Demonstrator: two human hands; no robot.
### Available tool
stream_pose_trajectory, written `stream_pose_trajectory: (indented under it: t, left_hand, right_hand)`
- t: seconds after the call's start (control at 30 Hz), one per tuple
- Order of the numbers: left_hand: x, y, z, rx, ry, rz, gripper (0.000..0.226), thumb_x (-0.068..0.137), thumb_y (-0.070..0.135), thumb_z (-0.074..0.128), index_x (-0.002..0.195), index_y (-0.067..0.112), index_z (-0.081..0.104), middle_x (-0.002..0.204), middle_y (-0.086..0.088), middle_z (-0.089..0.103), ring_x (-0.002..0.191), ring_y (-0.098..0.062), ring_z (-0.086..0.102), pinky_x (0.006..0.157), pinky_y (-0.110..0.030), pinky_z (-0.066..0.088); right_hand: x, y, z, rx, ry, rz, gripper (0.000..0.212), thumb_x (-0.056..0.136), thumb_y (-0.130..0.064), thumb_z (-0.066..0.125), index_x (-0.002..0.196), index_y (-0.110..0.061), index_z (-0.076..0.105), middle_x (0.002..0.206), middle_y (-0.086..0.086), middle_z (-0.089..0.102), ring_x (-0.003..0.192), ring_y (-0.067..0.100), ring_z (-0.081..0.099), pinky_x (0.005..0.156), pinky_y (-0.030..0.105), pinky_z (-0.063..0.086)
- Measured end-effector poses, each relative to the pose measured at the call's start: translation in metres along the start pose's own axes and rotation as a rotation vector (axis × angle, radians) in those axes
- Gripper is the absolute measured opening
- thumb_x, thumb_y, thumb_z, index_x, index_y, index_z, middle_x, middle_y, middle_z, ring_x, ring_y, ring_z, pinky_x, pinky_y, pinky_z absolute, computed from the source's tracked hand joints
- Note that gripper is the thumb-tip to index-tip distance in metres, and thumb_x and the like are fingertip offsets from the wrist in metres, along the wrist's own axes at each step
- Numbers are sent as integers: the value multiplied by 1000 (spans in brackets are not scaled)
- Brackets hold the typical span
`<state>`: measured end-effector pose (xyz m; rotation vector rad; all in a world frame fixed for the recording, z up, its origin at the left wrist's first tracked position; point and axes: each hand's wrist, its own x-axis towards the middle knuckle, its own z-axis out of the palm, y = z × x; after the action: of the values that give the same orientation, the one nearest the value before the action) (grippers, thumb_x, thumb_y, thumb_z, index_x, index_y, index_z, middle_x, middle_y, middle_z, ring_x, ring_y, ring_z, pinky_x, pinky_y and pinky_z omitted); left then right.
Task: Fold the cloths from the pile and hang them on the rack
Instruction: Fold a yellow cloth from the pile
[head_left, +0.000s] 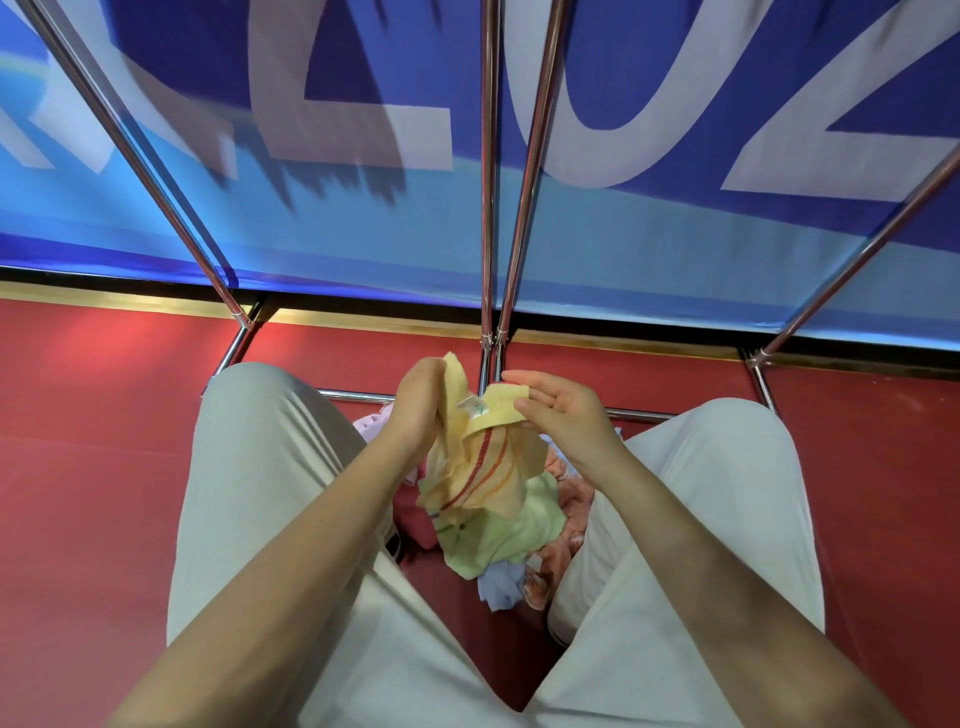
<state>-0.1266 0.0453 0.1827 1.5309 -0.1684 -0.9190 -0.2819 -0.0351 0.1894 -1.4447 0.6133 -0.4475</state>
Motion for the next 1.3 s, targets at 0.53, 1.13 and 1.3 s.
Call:
stream_pose_trajectory:
  t: [0.53,1.13,1.3]
  left_hand:
    - [-23,-20,17,-45,-76,83,15,101,17,47,90,14,56,77,-2,58,67,-13,53,65,-27,44]
    - [-34,-8,23,-126,4,89,24,96,8,55,117,16,65,123,-17,64,98,-21,58,100,-43,46]
    - [-39,-9,29,-180,-5,83,24,97,7,52,109,22,67,123,-13,65,117,-29,60,105,-44,46]
  right_hand:
    - [-1,-5,8,332,7,79,23,94,7,47,106,-2,64,102,17,70,97,24,69,85,29,56]
    - [1,-3,6,-261,176,-93,8,88,-15,67,82,-10,70,76,8,67,63,15,60,66,31,51]
    - [3,-13,14,-139,189,-59,12,94,-8,57,87,-10,68,71,-3,62,60,8,56,61,22,48]
